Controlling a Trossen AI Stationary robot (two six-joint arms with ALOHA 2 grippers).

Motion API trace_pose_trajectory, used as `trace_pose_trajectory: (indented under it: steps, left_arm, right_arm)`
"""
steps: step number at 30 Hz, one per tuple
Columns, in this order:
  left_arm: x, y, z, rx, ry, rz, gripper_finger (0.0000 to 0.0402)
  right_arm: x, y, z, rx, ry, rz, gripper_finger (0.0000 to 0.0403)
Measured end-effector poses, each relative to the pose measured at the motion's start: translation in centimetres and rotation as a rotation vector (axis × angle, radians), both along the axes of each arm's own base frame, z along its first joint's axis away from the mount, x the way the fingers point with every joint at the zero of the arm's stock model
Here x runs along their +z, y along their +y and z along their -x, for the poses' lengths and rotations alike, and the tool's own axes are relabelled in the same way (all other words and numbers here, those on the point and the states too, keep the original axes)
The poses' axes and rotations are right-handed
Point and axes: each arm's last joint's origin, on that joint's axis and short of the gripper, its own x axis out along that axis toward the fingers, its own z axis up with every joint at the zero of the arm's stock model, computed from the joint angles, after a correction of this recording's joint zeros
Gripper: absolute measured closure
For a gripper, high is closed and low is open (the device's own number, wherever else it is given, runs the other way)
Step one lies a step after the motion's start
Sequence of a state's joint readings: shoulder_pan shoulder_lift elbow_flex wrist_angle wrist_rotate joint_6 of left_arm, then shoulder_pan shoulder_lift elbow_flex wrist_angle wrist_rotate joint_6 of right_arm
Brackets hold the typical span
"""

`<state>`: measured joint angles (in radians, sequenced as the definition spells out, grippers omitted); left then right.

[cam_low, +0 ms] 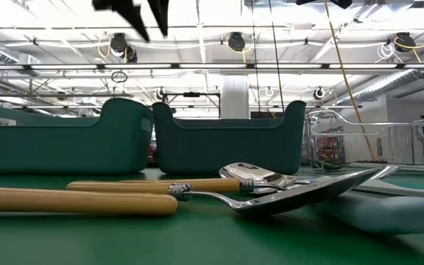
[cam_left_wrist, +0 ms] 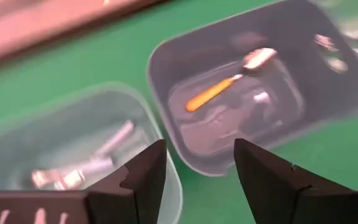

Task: Sort silverware by color (type)
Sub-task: Put the orange spoon into the blue bin

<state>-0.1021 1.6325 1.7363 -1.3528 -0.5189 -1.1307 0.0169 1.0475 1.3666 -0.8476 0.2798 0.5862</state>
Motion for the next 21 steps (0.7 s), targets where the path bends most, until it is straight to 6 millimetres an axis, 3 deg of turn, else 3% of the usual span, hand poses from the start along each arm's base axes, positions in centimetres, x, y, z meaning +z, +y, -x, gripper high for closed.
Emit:
trace_pose_trajectory:
  steps: [6,12,21]
  left_arm:
    - [2.3,-3.0,0.5,-0.395,0.088,-0.134,0.0206]
    - [2.2,-6.1,1.5,-0.599,0.168,-0.177,0.0206]
    - [1.9,-10.5,2.0,-0.829,0.117,-0.160,0.0206]
  right_arm:
    - [-0.7,1.5,-0.9,0.017,0.022,-0.106,0.0236]
    - [-2.3,4.7,-2.7,0.068,0.095,-0.194,0.0236]
    - [-5.8,10.8,-5.1,0.094,0.235,-0.319,0.0236]
